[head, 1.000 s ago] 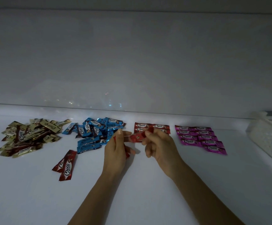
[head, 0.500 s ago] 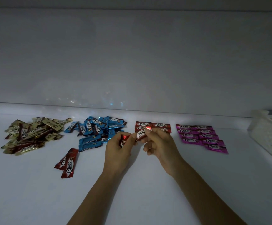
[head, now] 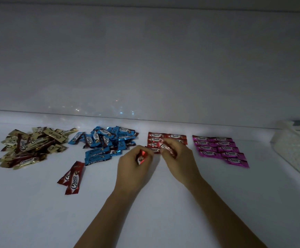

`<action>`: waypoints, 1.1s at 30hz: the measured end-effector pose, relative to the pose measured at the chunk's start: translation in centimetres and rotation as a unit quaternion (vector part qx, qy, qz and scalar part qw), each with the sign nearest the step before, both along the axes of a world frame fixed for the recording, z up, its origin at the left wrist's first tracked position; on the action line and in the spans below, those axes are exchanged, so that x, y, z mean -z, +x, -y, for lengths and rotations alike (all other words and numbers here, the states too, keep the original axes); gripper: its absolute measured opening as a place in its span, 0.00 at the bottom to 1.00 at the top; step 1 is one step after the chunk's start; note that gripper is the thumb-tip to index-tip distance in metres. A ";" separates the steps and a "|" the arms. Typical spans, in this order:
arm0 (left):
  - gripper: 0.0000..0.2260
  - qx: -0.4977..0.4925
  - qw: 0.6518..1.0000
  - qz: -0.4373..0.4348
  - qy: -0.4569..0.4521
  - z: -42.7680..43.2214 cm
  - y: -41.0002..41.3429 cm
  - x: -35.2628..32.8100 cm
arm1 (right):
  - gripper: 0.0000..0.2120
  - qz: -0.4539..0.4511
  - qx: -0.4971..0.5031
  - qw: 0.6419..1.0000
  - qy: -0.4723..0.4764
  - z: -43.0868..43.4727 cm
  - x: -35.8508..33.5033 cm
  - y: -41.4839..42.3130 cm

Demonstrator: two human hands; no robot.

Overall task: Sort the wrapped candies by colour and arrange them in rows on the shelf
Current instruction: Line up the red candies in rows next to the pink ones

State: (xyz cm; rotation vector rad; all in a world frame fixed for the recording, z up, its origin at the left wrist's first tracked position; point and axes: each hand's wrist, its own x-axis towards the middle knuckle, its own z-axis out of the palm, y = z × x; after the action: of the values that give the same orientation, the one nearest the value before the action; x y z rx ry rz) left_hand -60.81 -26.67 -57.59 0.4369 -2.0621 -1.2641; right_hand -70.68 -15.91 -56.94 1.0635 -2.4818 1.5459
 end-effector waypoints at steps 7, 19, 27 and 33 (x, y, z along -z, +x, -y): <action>0.09 -0.085 0.992 -0.040 0.087 0.5 0.0 -0.3 | 0.21 -0.211 -0.014 0.970 0.117 -0.2 0.9 0.0; 0.09 -0.093 0.990 -0.052 0.096 0.6 0.0 -0.3 | 0.10 -0.283 -0.010 0.940 0.189 0.1 1.4 0.3; 0.16 -0.063 0.982 -0.071 0.161 -0.1 0.1 -0.8 | 0.10 -0.277 0.006 0.946 0.168 0.3 1.6 0.7; 0.23 0.161 0.896 -0.136 0.392 -0.6 0.1 -2.3 | 0.21 -0.003 -0.102 0.995 -0.010 0.7 -0.4 2.2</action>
State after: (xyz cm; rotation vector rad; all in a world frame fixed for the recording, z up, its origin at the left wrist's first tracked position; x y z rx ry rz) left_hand -60.70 -26.08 -55.31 0.2383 -1.3500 -2.2180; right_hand -68.46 -16.65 -56.54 1.3534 -2.4139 1.6106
